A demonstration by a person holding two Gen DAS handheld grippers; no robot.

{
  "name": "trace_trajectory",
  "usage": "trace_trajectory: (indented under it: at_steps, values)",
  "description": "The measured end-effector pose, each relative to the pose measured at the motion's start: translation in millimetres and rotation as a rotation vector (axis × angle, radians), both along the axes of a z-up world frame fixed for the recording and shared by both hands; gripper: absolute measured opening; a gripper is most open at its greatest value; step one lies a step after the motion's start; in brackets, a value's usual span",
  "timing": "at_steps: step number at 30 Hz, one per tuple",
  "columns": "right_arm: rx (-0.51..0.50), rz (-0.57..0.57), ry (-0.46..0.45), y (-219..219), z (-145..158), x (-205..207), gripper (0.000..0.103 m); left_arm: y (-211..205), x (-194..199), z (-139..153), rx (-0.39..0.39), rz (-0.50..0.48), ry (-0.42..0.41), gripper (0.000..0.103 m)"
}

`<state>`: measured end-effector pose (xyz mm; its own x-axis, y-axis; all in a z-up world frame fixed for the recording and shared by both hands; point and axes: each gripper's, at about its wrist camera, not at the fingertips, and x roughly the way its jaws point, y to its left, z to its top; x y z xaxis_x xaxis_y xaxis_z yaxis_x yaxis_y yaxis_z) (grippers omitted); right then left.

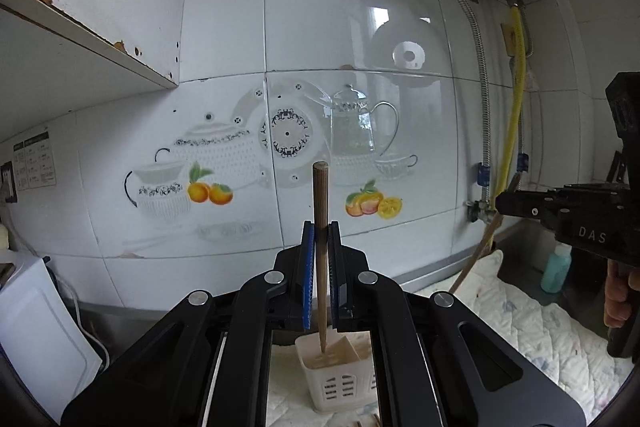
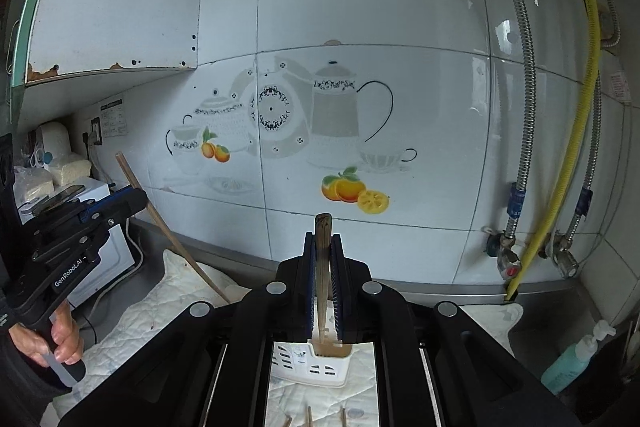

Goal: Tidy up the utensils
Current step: 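Lift the left tool's chopstick into the white holder while the right tool inserts its chopstick, then open both tools, releasing the chopsticks, and move back over the mat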

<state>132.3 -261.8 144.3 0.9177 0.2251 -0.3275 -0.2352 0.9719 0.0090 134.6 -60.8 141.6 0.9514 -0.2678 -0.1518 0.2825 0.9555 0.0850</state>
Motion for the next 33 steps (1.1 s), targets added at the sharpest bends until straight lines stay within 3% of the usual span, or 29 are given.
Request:
trace_trajectory:
  at_steps: [7,10,15,16,19,21,23,33]
  values:
    - [-0.017,-0.002,0.098,9,-33,34,0.007,8,45,-29,-0.056,-0.006,0.154,0.005]
    - [-0.018,-0.006,0.126,10,-44,41,0.008,9,50,-39,-0.041,-0.006,0.176,0.006]
    - [-0.021,-0.017,0.126,9,-49,37,0.024,11,47,-40,-0.03,0.002,0.183,0.009]
    - [-0.023,-0.02,0.119,8,-49,33,0.03,12,45,-38,-0.034,-0.002,0.184,0.009]
    - [-0.053,-0.03,0.096,6,-48,16,0.032,15,33,-35,-0.032,0.002,0.173,0.013]
    - [-0.065,-0.029,0.088,3,-50,1,0.032,16,22,-33,-0.031,0.012,0.167,0.032]
    - [-0.071,-0.033,0.085,-1,-55,-17,0.032,18,7,-34,-0.027,0.015,0.164,0.04]
    - [-0.012,-0.013,0.189,-22,-127,-107,0.032,21,-58,-85,0.015,-0.028,0.293,0.046]
